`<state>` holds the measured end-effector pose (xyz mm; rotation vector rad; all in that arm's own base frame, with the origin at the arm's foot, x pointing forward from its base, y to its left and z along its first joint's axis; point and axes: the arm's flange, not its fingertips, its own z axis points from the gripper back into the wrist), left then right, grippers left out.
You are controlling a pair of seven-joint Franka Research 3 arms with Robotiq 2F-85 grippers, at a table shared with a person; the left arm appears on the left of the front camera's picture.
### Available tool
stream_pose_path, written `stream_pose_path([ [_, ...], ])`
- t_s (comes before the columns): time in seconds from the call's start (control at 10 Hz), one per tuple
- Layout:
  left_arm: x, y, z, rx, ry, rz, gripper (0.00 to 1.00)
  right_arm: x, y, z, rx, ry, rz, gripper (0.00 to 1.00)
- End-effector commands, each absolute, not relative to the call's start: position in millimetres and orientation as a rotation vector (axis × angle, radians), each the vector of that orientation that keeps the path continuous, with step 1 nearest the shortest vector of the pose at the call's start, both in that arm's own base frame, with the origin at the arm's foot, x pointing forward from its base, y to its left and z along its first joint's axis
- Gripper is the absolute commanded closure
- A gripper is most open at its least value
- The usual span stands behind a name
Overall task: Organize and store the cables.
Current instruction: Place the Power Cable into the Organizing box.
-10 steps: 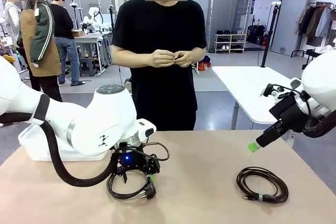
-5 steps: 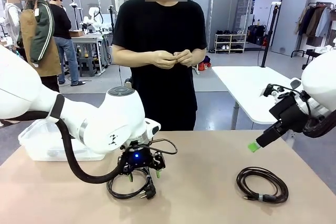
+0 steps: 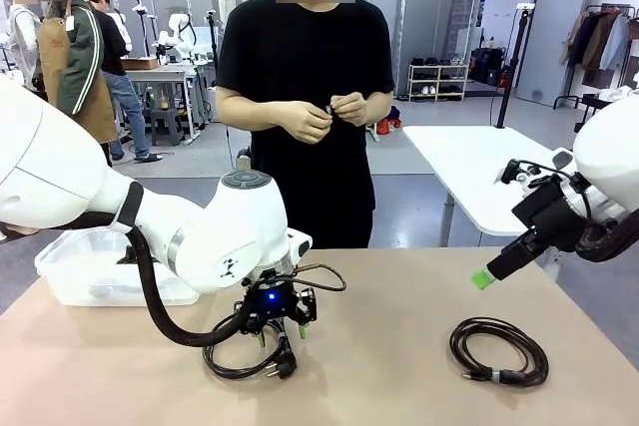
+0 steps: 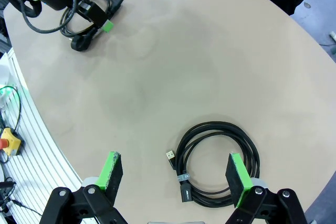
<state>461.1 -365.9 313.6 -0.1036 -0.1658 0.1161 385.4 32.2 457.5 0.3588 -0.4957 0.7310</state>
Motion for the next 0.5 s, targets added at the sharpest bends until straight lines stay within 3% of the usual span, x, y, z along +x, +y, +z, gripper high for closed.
stream_pose_path([
  [0.0,464.6,-375.9,310.7,-0.060,-0.172,0.128,0.86,388.0,34.9,457.3,0.365,-0.508,0.719,0.00],
  [0.1,465.4,-375.8,307.5,-0.053,-0.164,0.126,1.00,388.0,34.9,457.3,0.365,-0.508,0.719,0.00],
  [0.4,462.1,-373.8,315.3,-0.063,-0.172,0.111,1.00,388.0,34.9,457.3,0.365,-0.508,0.719,0.00],
])
